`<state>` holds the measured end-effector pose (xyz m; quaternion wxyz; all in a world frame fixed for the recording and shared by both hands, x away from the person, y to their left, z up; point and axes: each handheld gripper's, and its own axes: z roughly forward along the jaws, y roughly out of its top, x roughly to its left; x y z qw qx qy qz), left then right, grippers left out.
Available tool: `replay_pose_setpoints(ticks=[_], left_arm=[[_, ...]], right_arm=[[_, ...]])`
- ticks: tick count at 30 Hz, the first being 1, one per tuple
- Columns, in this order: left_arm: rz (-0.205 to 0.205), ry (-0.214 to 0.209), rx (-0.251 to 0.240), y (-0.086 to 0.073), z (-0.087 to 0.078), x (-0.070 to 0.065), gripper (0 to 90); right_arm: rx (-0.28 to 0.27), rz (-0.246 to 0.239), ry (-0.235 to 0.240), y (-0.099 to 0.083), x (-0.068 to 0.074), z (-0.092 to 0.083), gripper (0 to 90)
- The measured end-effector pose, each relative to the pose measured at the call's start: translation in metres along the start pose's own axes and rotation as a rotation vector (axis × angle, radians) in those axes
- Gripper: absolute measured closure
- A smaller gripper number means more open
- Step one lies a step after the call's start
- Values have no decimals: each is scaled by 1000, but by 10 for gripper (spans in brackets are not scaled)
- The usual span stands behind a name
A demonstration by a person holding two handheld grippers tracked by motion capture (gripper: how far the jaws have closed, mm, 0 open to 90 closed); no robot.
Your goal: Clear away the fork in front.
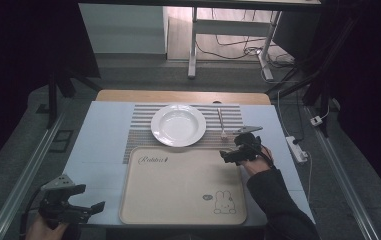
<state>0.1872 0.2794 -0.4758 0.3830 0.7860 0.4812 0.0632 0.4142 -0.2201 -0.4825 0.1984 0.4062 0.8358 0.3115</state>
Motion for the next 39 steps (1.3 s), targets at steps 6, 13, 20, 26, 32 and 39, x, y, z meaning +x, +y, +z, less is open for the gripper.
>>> replay_pose_setpoints(ticks=[6, 13, 20, 26, 32, 39], left_arm=[[1, 0, 0, 0, 0, 0, 14], [3, -1, 0, 0, 0, 0, 14], [4, 0, 1, 0, 0, 0, 14], [4, 0, 1, 0, 0, 0, 14], [6, 1, 1, 0, 0, 0, 15], [6, 1, 1, 0, 0, 0, 15]], right_arm=[[23, 21, -10, 10, -9, 18, 0], [33, 9, -56, 19, -17, 37, 0], [58, -48, -88, 23, -20, 51, 89], [85, -102, -92, 25, -15, 60, 225], [90, -142, -100, 28, -9, 62, 423], [115, -176, -122, 28, -8, 65, 623]])
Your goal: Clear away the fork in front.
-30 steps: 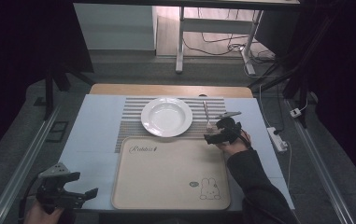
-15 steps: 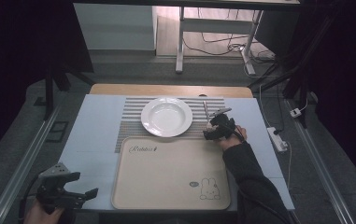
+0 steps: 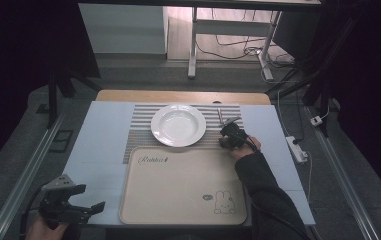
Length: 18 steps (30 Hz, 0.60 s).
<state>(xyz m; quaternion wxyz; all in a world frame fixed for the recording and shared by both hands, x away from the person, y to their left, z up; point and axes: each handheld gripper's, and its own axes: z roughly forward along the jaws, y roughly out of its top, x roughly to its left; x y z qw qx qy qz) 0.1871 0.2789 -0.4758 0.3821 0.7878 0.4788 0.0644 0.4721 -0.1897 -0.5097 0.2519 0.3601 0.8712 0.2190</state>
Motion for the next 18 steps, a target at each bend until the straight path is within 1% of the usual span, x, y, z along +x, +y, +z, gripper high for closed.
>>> replay_pose_setpoints(ticks=[1, 4, 7, 12, 14, 16, 18], left_arm=[[0, 0, 0, 0, 0, 0, 15], [1, 0, 1, 0, 0, 0, 15], [1, 0, 1, 0, 0, 0, 16], [2, 1, 2, 0, 0, 0, 16], [3, 2, 3, 0, 0, 0, 16], [3, 2, 3, 0, 0, 0, 16], [3, 2, 2, 0, 0, 0, 16]], right_arm=[[1, -6, -3, 0, 0, 0, 651], [6, -7, -10, 0, 0, 0, 675], [11, -13, -26, 0, 0, -2, 721], [13, -2, -33, 0, -2, -5, 765], [7, 2, -43, 0, -2, -6, 818], [6, 10, -41, 0, -3, -7, 869], [11, 22, -42, -1, -4, -7, 881]])
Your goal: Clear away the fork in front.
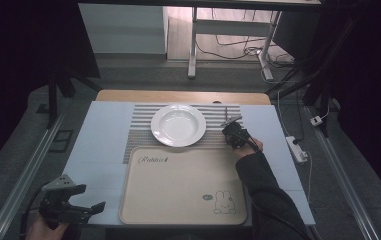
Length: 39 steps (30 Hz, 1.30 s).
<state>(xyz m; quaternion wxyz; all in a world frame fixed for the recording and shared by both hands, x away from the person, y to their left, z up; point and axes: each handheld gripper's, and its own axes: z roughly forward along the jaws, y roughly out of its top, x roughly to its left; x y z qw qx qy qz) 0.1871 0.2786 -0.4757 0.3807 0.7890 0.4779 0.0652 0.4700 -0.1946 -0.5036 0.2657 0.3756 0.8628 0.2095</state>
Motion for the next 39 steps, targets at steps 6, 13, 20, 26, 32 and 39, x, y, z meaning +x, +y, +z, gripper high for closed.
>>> replay_pose_setpoints(ticks=[6, 13, 20, 26, 32, 39], left_arm=[[1, 1, 1, 0, 0, 0, 17], [-8, -11, -15, -1, -2, 2, 13], [-7, -18, -28, -1, -3, 2, 2], [9, -33, -47, -2, -4, 0, 0], [30, -55, -65, 0, -4, -1, 0], [56, -92, -69, 2, -4, -1, 0]], right_arm=[[8, 49, 19, -1, -4, 0, 892], [-15, 90, 37, 0, -7, -6, 896], [-55, 105, 46, -2, -10, -17, 897], [-94, 91, 76, -3, -9, -35, 897], [-128, 72, 116, -8, -5, -54, 897], [-174, 52, 187, -16, 5, -80, 896]])
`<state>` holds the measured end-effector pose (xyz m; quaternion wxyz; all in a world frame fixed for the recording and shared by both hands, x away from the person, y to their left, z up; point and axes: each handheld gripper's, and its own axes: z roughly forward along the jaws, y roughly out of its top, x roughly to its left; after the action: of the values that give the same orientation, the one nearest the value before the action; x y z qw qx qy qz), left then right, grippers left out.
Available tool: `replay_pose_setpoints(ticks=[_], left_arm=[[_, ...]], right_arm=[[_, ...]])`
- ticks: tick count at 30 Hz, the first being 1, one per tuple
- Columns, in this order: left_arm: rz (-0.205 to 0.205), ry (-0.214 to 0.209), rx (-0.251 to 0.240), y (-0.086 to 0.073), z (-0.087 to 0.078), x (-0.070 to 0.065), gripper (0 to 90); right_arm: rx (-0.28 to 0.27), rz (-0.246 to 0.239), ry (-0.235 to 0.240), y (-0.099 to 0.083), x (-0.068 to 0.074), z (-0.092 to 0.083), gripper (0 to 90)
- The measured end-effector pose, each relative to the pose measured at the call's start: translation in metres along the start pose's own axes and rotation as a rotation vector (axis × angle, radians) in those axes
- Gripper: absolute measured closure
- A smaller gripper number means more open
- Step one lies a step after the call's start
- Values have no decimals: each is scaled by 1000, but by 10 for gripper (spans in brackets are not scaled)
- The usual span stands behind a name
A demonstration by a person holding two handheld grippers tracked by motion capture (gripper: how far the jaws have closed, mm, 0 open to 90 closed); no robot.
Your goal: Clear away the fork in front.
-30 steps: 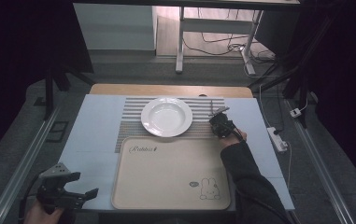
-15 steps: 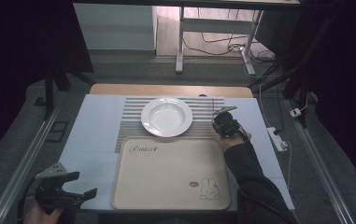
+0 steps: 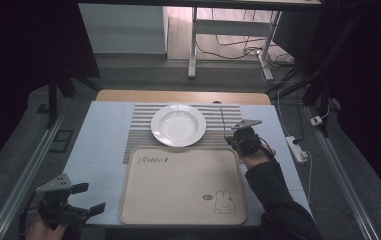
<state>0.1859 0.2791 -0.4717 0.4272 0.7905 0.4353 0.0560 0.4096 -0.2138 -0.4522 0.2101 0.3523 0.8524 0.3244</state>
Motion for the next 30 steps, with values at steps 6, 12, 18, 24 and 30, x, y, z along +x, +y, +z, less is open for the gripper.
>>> replay_pose_setpoints(ticks=[6, 12, 18, 24, 30], left_arm=[[52, -38, 11, 6, 6, -3, 0], [110, -50, 7, 14, 12, -8, 0], [145, -67, 7, 24, 19, -11, 0], [198, -85, 41, 34, 37, -11, 0], [226, -117, 44, 45, 52, -11, 0]], right_arm=[[-30, 1, 67, -9, 12, -21, 896], [-52, -27, 135, -18, 25, -38, 896], [-58, -41, 196, -28, 39, -54, 896], [-65, -87, 264, -38, 54, -67, 896], [-62, -118, 321, -44, 69, -74, 896]])
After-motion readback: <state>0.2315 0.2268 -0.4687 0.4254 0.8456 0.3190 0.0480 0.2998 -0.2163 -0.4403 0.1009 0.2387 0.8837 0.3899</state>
